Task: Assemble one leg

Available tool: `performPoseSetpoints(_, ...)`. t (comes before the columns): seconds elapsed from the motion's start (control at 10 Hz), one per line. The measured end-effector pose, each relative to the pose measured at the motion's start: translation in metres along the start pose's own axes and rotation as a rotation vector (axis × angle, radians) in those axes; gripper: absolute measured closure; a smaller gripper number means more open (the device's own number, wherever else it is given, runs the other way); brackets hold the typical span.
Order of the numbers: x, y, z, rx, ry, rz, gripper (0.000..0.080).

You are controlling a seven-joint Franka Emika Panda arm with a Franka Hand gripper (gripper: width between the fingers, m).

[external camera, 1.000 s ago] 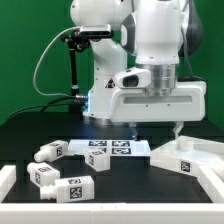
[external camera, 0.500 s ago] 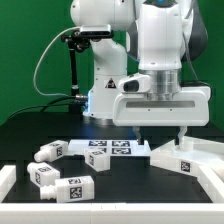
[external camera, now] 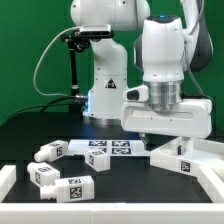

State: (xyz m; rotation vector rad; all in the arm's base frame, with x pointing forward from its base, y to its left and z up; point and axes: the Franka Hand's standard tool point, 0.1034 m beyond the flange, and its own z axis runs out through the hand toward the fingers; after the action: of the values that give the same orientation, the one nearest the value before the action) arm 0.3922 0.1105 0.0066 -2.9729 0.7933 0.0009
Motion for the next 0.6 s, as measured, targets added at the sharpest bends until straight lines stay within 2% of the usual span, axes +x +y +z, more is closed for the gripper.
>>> performPoseSetpoints(0.1, 0.0003, -0.0010, -0.0003, 0.001, 0.001, -0.015, 0.0151)
performPoseSetpoints(0.3, 0.0003, -0.0007, 0.0000, 0.000, 0.000, -0.022, 0.0408)
performPoseSetpoints(0.4, 0.0003, -0.0007, 0.0000, 0.000, 0.000, -0.025, 0.0408)
performPoseSetpoints(0.5, 0.0003, -0.0006, 0.0001, 0.000, 0.000, -0.028, 0.0608)
performPoseSetpoints(0.6, 0.0023, 0.0010, -0.0003, 0.000, 0.003, -0.044, 0.0728)
